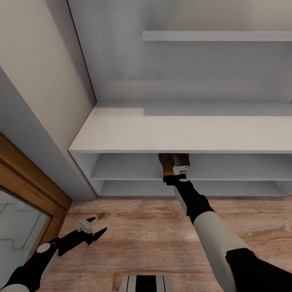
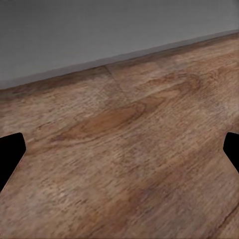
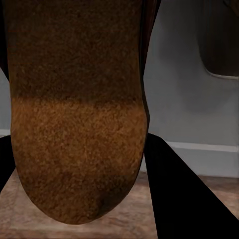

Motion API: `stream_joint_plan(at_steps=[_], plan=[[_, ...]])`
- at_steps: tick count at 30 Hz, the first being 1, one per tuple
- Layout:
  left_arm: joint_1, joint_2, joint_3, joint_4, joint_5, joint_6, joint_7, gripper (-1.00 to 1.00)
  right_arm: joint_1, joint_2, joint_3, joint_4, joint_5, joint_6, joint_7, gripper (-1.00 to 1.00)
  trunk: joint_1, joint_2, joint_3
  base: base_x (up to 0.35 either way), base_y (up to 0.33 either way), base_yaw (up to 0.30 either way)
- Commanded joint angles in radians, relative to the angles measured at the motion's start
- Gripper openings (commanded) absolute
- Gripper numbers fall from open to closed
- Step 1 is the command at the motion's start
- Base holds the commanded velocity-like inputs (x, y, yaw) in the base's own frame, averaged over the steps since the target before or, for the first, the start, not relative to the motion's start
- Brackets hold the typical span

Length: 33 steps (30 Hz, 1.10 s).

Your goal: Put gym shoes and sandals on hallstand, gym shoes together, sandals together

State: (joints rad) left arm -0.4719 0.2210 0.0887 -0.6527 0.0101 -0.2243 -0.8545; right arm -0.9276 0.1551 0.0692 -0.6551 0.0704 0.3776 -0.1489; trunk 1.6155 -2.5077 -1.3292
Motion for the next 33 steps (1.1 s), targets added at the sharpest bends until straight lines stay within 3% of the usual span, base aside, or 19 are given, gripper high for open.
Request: stream_joint_plan(at_steps=[1, 12, 33], plan=[[-0.001, 0.0, 0.002, 0.001, 0.001, -0.003, -0.005, 1.0, 0.0, 0.0, 0.003, -0.001, 0.005, 0.008, -0.004, -1.0, 0.0, 0.0, -0.001, 0.014, 0.0, 0.0], [-0.001, 0.0, 0.002, 0.001, 0.001, -0.003, -0.005, 1.0, 0.0, 0.0, 0.003, -0.001, 0.005, 0.008, -0.004, -1.0, 0.0, 0.0, -0.001, 0.178, 0.0, 0.0], [-0.001, 0.0, 0.002, 0.001, 0.001, -0.003, -0.005, 1.0, 0.0, 0.0, 0.003, -0.003, 0.005, 0.007, -0.004, -1.0, 0.0, 0.0, -0.001, 0.043, 0.0, 0.0]])
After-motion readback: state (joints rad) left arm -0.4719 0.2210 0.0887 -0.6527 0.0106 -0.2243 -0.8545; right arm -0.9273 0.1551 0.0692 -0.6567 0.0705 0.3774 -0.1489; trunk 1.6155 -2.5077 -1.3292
